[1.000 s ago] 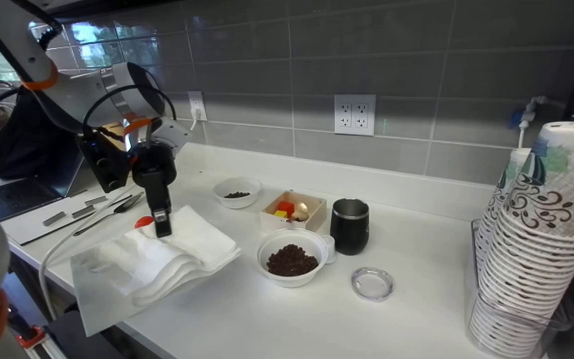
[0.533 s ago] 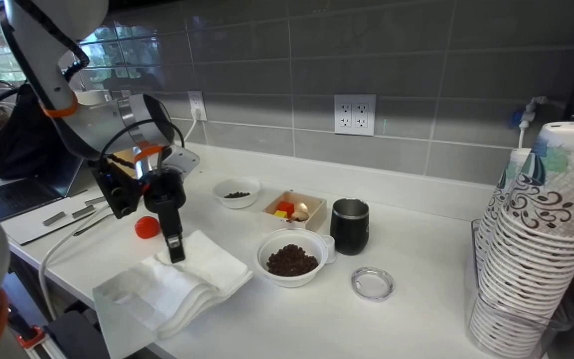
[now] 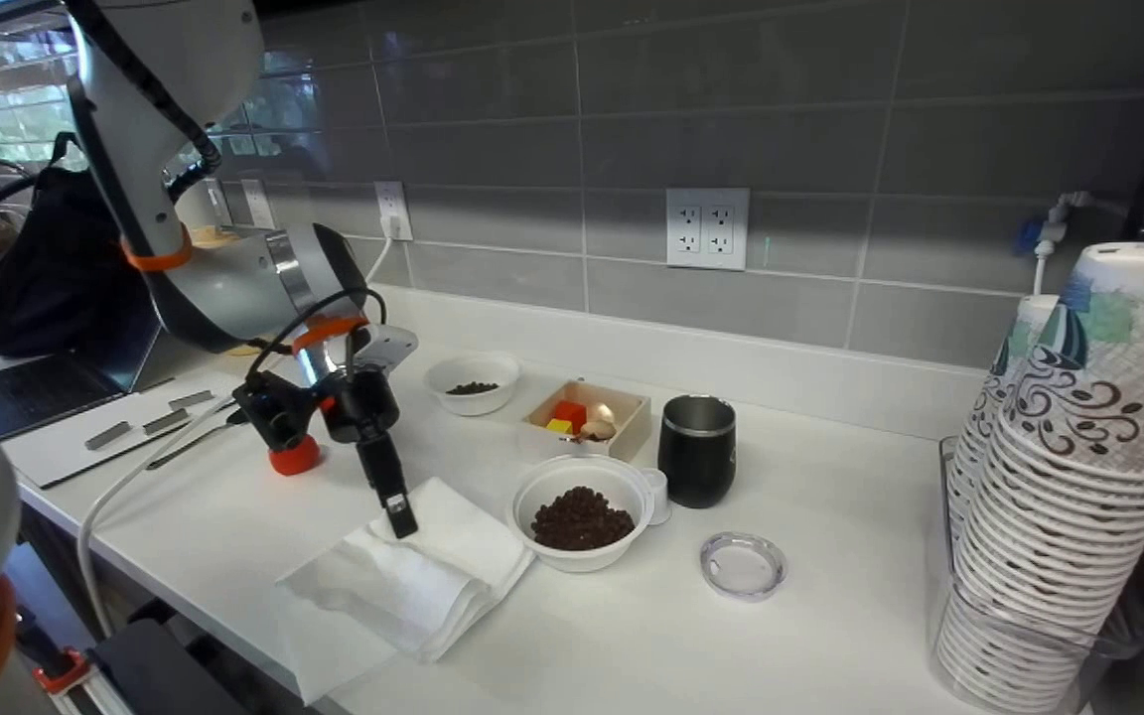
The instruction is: Pick up the napkin and put it back down
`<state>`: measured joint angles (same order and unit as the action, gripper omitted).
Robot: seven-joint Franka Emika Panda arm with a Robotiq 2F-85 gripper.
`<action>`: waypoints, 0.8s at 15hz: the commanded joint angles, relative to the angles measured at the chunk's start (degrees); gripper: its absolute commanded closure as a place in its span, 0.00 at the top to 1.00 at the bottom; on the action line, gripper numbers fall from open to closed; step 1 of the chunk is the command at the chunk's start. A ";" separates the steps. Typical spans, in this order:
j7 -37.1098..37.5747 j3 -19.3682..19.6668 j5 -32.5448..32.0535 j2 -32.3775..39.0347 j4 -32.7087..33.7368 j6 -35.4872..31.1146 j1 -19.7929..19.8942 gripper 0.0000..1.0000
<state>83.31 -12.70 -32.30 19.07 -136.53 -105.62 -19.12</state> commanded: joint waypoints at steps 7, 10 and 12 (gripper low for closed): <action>0.83 1.33 -1.51 -0.57 0.11 -14.51 -0.91 0.01; 0.56 1.77 -1.26 -1.22 -0.54 -17.96 -0.91 0.30; 0.48 1.88 -0.91 -2.37 -1.33 -20.12 -0.92 0.34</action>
<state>83.33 -11.69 -32.46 18.97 -136.07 -122.35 -19.31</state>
